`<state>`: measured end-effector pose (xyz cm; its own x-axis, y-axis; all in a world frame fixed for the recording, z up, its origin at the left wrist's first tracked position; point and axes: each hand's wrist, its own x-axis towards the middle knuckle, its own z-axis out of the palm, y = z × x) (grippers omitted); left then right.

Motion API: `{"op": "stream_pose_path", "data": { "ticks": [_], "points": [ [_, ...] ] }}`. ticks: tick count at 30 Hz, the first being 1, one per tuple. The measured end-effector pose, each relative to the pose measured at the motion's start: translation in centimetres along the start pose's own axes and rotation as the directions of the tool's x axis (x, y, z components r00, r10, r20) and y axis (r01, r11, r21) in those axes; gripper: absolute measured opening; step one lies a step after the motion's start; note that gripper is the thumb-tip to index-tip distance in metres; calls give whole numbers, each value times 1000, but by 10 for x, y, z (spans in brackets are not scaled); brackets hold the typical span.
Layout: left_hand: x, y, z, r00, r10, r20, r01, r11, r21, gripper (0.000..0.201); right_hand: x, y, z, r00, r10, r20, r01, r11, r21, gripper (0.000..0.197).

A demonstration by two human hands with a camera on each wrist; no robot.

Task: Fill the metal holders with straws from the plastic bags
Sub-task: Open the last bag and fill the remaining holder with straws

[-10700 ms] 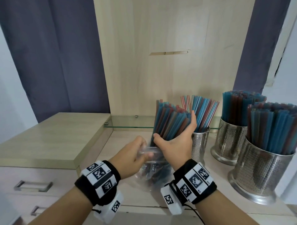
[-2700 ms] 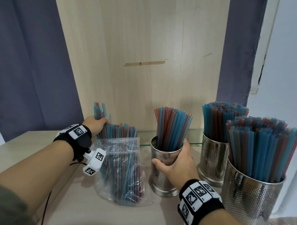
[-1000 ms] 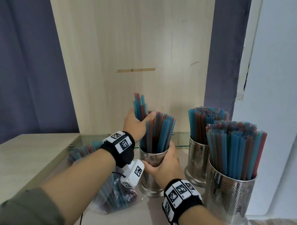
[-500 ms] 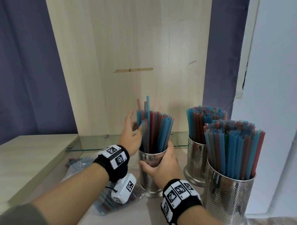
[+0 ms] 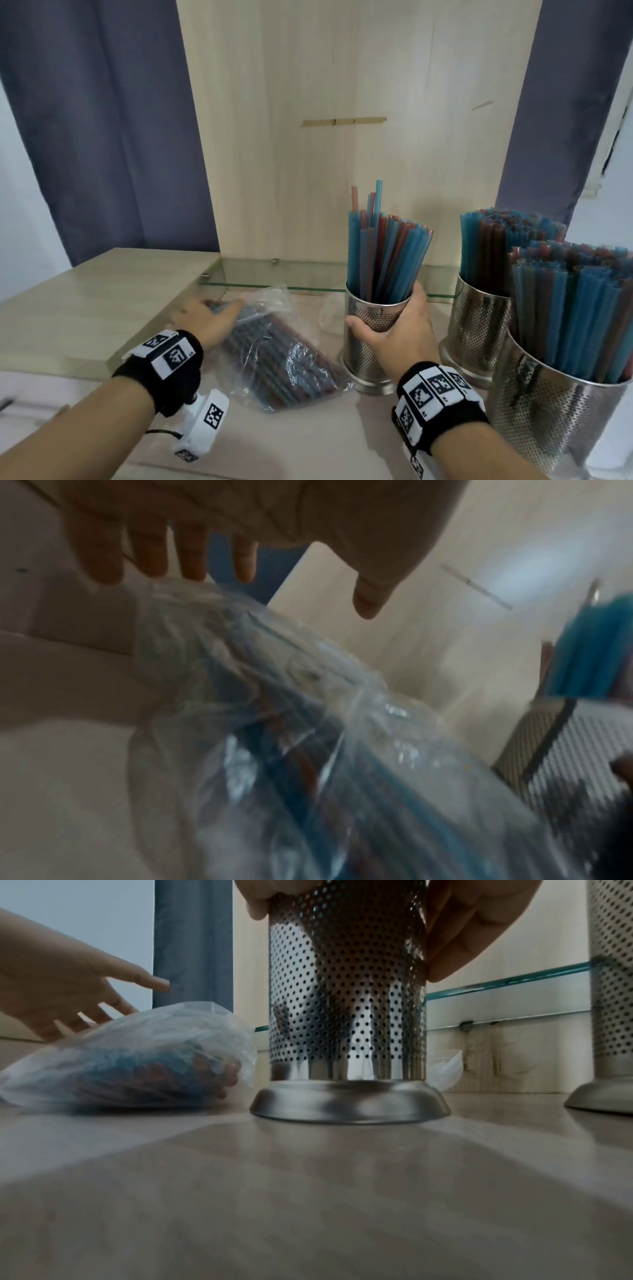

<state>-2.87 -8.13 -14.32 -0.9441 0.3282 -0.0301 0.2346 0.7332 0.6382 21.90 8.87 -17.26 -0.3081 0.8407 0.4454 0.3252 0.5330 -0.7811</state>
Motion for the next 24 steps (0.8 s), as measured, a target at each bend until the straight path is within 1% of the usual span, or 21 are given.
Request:
{"op": "stream_pose_path", "data": {
  "ticks": [2, 4, 5, 6, 7, 9, 10, 11, 12, 15, 17, 18, 20, 21, 23, 24],
  "points": [
    [-1, -4, 13, 996, -40, 75, 43, 999, -32, 122, 0, 1, 0, 1000, -3, -5, 3, 1000, 20, 113],
    [5, -3, 22, 987, -112, 118, 129, 981, -148, 135, 0, 0, 0, 1000, -8, -3, 8, 1000, 22, 112],
    [8, -3, 23, 981, -152, 118, 174, 965, -198, 142, 0, 0, 0, 1000, -8, 0, 8, 1000, 20, 112],
    [10, 0, 22, 975, -185, 123, 207, 956, -207, 149, 0, 0, -1, 1000, -7, 2, 7, 1000, 20, 112],
    [11, 2, 21, 970, -201, 140, 224, 958, -180, 151, 0, -1, -1, 1000, -6, 2, 6, 1000, 20, 113],
    [18, 1, 24, 964, -162, 212, 185, 978, -96, 140, -1, -2, -1, 1000, -8, -2, 8, 1000, 25, 112],
    [27, -4, 31, 964, -147, 223, 169, 982, -84, 140, -1, -2, -1, 1000, -11, -5, 11, 999, 32, 110],
    [31, -9, 38, 962, -142, 233, 162, 984, -72, 146, -1, -3, -1, 1000, -15, -8, 15, 999, 39, 109],
    [35, -15, 44, 963, -133, 232, 159, 982, -98, 150, -1, -3, -1, 1000, -18, -10, 18, 999, 45, 109],
    [59, -44, 70, 974, -105, 198, 154, 957, -247, 137, -1, -2, -1, 1000, -21, -13, 22, 999, 47, 111],
    [59, -51, 72, 980, -101, 169, 150, 938, -313, 132, -1, -2, 0, 1000, -19, -13, 20, 999, 47, 111],
    [61, -53, 74, 987, -75, 139, 121, 926, -359, 128, -1, -2, 0, 1000, -18, -14, 19, 999, 45, 111],
    [45, -47, 64, 998, 26, 57, 2, 901, -434, 117, -1, -4, -1, 1000, -17, -16, 18, 999, 38, 108],
    [26, -38, 53, 997, 78, 23, -58, 885, -461, 110, -1, -4, -1, 1000, -16, -17, 17, 999, 37, 106],
    [6, -29, 41, 984, 180, -17, -165, 861, -482, 95, -1, -5, -1, 1000, -19, -21, 20, 999, 40, 106],
    [2, -28, 39, 972, 233, -43, -224, 845, -485, 94, -2, -5, -1, 1000, -21, -20, 21, 999, 44, 106]
  ]
}}
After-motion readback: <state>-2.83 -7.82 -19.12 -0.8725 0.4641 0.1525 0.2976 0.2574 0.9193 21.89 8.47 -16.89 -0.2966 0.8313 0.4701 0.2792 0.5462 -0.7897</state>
